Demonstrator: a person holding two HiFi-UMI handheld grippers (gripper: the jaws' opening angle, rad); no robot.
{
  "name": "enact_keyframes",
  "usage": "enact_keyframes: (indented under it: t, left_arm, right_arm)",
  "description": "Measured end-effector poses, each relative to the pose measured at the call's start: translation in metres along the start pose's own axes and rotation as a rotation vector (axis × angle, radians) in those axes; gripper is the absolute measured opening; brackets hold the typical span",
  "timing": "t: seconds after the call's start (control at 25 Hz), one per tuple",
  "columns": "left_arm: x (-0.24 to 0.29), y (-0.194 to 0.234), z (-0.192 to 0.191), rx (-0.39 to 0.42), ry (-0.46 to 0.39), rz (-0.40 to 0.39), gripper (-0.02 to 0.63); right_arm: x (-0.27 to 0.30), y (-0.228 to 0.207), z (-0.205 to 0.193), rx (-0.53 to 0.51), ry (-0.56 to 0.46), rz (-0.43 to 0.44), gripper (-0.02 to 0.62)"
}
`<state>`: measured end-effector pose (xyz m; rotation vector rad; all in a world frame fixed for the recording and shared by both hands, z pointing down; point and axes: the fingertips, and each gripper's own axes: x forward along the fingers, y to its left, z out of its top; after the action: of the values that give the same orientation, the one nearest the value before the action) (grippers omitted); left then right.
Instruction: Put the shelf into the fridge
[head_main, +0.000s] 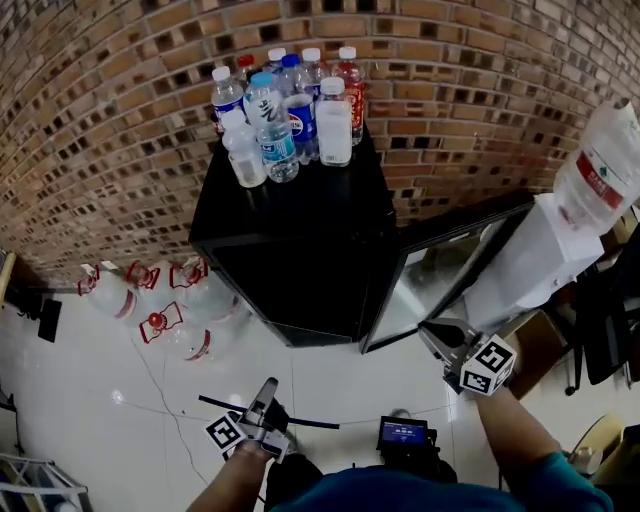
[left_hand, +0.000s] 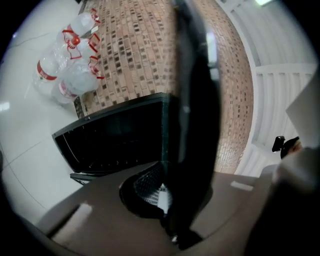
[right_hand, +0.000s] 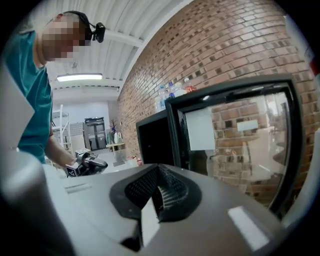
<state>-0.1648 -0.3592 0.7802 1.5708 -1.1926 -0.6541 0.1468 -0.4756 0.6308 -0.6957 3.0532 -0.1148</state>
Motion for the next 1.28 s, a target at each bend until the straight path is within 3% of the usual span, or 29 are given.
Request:
enact_keyframes:
  t: [0.16,0.24,0.44,0.64,0.96,1.28]
  left_arm:
    - [0.077,0.023,0.002,0.076,0.018,-0.379,0.035]
    - [0.103,0.043,-0.001,0.041,0.014,-0.44,0.035]
    - [0.141,0.082,-0.015,-0.078,-0.025,-0.493,0.035]
    - [0.158,0.096,-0.021,-0.144,-0.071,-0.508,0.035]
    - [0.184,0.099,-0.025,-0.18,-0.115,-0.551,0.035]
    - [0.216,0.115,-0.013,-0.119,-0.152,-0.528,0.035]
  right_arm:
    - [0.039,-0.025,-0.063,0.001,-0.046,-0.024,0.002]
    - [0.052,-0.032,-0.093,0.009,-0.058,-0.026,0.002]
    - [0.069,-0.039,-0.15,0.014,-0.067,-0.015,0.002]
    - [0.073,-0.043,-0.17,0.026,-0.084,-0.013,0.002]
    - [0.076,-0.058,-0.197,0.034,-0.114,-0.031,0.002]
    - [0.083,-0.072,-0.202,0.037,-0.172,-0.049,0.002]
